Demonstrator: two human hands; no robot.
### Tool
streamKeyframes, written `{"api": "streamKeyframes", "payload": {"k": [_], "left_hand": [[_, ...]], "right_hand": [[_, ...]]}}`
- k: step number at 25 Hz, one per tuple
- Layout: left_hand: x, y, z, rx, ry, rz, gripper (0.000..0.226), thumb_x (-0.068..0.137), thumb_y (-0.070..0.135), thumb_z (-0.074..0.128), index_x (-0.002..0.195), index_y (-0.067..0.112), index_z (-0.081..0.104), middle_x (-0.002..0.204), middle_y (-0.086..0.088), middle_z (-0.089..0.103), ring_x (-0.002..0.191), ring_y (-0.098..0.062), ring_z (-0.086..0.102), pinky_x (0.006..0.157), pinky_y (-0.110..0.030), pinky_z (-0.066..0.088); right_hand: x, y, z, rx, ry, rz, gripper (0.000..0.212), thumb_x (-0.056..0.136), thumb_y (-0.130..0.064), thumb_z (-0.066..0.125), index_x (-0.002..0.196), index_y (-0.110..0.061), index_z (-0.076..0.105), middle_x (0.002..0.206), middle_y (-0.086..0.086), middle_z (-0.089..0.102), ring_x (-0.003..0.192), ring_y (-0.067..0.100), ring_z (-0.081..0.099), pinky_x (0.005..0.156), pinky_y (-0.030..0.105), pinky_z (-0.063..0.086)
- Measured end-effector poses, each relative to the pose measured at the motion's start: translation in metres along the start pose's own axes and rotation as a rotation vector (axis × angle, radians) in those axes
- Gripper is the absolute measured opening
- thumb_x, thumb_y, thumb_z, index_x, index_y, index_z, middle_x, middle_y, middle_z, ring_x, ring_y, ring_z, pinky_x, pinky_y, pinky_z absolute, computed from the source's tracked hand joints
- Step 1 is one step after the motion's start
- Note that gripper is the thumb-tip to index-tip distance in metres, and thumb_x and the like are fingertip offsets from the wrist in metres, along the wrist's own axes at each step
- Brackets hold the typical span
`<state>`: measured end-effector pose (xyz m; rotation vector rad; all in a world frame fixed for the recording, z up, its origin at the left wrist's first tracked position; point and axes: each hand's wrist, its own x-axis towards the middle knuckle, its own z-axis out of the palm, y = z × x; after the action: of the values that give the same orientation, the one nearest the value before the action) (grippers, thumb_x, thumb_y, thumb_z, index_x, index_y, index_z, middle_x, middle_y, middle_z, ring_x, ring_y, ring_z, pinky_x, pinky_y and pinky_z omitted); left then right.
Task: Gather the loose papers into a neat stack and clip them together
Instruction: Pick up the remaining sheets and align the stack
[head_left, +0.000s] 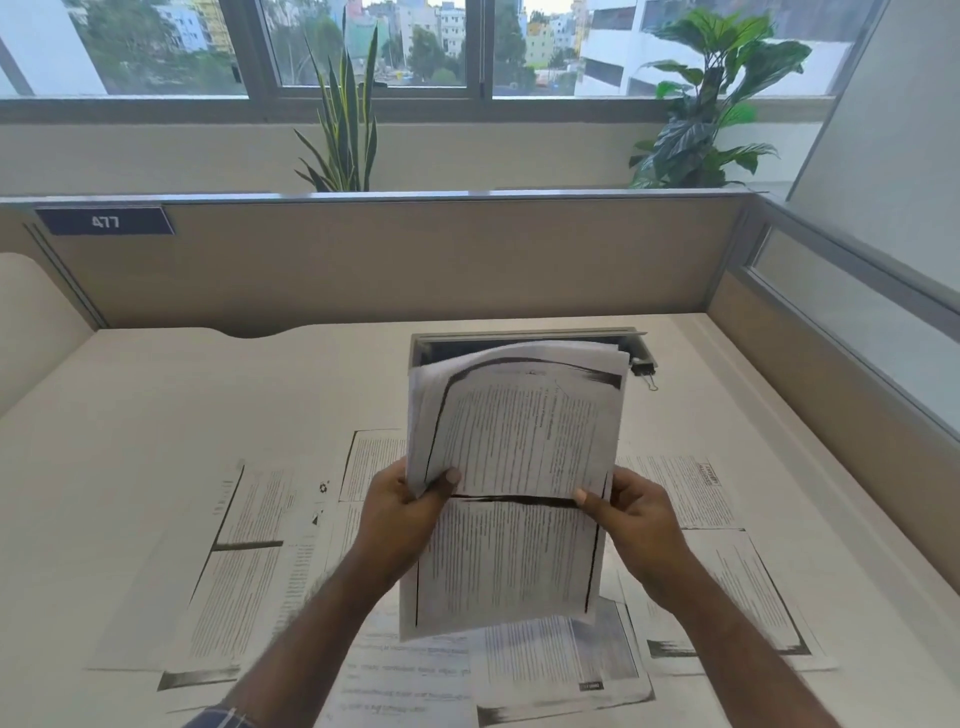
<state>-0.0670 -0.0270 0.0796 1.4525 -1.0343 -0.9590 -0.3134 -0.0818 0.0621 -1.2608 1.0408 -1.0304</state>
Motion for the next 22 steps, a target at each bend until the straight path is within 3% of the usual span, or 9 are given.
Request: {"api": "streamKeyframes", "payload": {"k": [3, 7, 10, 14, 16, 18, 20, 22], "left_hand": [[0.003, 0.000, 0.004, -0.143, -0.081, -0.111, 0.024, 0.089, 0.015, 0.069, 0.113, 0.016, 0.066, 0.104, -0.003, 0.078, 0.093, -0.019, 0.076, 0.073, -0.033, 0.063], [-0.003, -0.011, 0.034, -0.096, -0.123, -0.261, 0.020, 0.097, 0.014, 0.060, 0.116, 0.017, 0.065, 0.107, -0.006, 0.077, 0.093, -0.022, 0.077, 0.082, -0.045, 0.062], [-0.003, -0.010, 0.064, -0.096, -0.079, -0.270, 0.019, 0.098, 0.014, 0.057, 0.115, 0.014, 0.066, 0.102, -0.008, 0.077, 0.088, -0.025, 0.077, 0.077, -0.044, 0.064], [0.006, -0.002, 0.091, -0.430, -0.135, -0.388, 0.022, 0.102, 0.023, 0.050, 0.111, 0.014, 0.068, 0.096, -0.008, 0.080, 0.082, -0.023, 0.078, 0.065, -0.036, 0.062], [0.014, -0.021, 0.108, -0.238, -0.020, -0.390, 0.023, 0.102, 0.022, 0.049, 0.117, 0.014, 0.066, 0.099, -0.009, 0.077, 0.081, -0.022, 0.075, 0.066, -0.034, 0.060], [0.019, -0.047, 0.123, 0.177, 0.055, -0.295, 0.027, 0.098, 0.016, 0.054, 0.124, 0.014, 0.061, 0.110, -0.005, 0.072, 0.090, -0.020, 0.070, 0.078, -0.036, 0.060], [0.018, -0.064, 0.139, 0.544, -0.026, -0.162, 0.044, 0.090, 0.021, 0.066, 0.132, 0.017, 0.055, 0.127, -0.004, 0.063, 0.109, -0.020, 0.063, 0.095, -0.038, 0.055], [0.013, -0.072, 0.159, 0.847, -0.164, -0.055, 0.075, 0.082, 0.032, 0.073, 0.146, 0.014, 0.038, 0.140, -0.009, 0.050, 0.124, -0.025, 0.052, 0.102, -0.039, 0.048]], "right_hand": [[0.006, 0.001, -0.006, 0.035, 0.104, 0.000, 0.019, 0.092, -0.004, 0.061, 0.109, -0.006, 0.071, 0.099, 0.008, 0.078, 0.089, 0.024, 0.076, 0.072, 0.033, 0.062], [0.004, 0.007, -0.027, 0.059, 0.168, 0.065, 0.021, 0.092, -0.007, 0.063, 0.111, -0.007, 0.070, 0.099, 0.011, 0.078, 0.089, 0.030, 0.076, 0.077, 0.047, 0.061], [-0.001, 0.012, -0.053, 0.087, 0.111, 0.206, 0.024, 0.091, -0.003, 0.063, 0.114, -0.007, 0.068, 0.107, 0.013, 0.076, 0.097, 0.032, 0.074, 0.087, 0.054, 0.057], [0.004, 0.011, -0.092, 0.118, 0.206, 0.242, 0.028, 0.090, 0.002, 0.061, 0.117, -0.004, 0.065, 0.109, 0.018, 0.074, 0.096, 0.034, 0.072, 0.085, 0.048, 0.058], [0.008, 0.006, -0.112, 0.170, 0.276, 0.233, 0.031, 0.090, 0.002, 0.060, 0.122, -0.002, 0.062, 0.111, 0.019, 0.072, 0.095, 0.034, 0.070, 0.082, 0.044, 0.058], [0.012, 0.001, -0.132, 0.205, 0.315, 0.224, 0.029, 0.091, 0.002, 0.059, 0.119, -0.002, 0.063, 0.108, 0.016, 0.072, 0.093, 0.031, 0.070, 0.080, 0.043, 0.059], [0.016, -0.001, -0.150, 0.223, 0.341, 0.212, 0.024, 0.091, 0.003, 0.058, 0.111, -0.006, 0.066, 0.107, 0.013, 0.072, 0.095, 0.028, 0.070, 0.076, 0.040, 0.061], [0.019, -0.002, -0.166, 0.238, 0.352, 0.206, 0.023, 0.091, 0.003, 0.057, 0.109, -0.008, 0.067, 0.111, 0.014, 0.071, 0.098, 0.030, 0.069, 0.081, 0.042, 0.060]]}}
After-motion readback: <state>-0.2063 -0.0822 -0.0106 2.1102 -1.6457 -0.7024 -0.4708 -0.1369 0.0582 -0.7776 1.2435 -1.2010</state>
